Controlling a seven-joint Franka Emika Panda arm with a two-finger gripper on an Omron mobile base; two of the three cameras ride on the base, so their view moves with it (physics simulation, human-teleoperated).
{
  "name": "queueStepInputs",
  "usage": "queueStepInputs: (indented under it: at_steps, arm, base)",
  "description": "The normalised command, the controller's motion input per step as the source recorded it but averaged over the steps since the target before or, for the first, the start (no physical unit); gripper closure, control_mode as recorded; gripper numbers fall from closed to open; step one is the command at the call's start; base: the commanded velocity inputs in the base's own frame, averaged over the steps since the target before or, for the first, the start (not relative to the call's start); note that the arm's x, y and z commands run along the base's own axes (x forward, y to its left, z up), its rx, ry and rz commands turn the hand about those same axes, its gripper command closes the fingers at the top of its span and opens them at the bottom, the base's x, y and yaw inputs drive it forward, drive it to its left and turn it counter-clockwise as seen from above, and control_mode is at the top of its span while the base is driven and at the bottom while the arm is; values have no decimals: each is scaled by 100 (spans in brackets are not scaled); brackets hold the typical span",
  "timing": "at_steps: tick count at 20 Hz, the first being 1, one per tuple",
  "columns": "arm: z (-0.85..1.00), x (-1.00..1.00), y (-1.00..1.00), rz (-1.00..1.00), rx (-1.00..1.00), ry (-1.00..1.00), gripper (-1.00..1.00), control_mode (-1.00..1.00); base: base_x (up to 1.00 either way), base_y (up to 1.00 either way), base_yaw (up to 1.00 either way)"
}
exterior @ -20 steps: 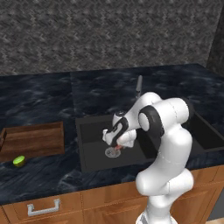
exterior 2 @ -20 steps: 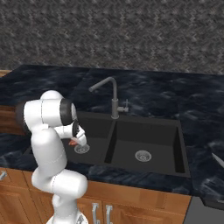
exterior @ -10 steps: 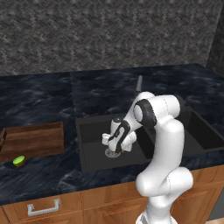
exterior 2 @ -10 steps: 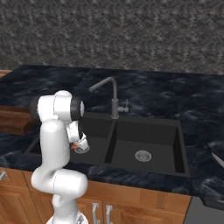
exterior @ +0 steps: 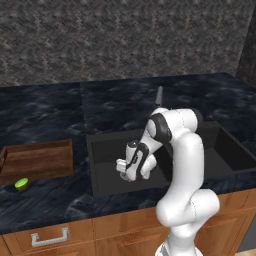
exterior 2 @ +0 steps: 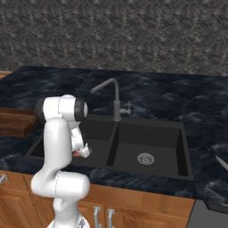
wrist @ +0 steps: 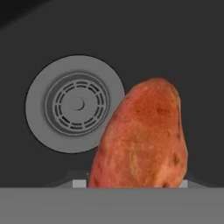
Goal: Pick up all produce items and place them in the sink. Turn on the sink faucet to wash them. Then turn the sink off and put them in the tray.
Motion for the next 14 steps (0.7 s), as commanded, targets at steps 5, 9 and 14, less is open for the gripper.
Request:
queueStepInputs:
  at_steps: [5, 9, 14]
  arm:
    - [13, -2, 1, 0, -2, -10, -100, -100]
    - [46, -7, 14, 0, -6, -11, -100, -100]
    - [66, -10, 15, 0, -2, -7, -100, -100]
  base:
    - [0, 0, 0]
    - [0, 0, 0]
    - [0, 0, 0]
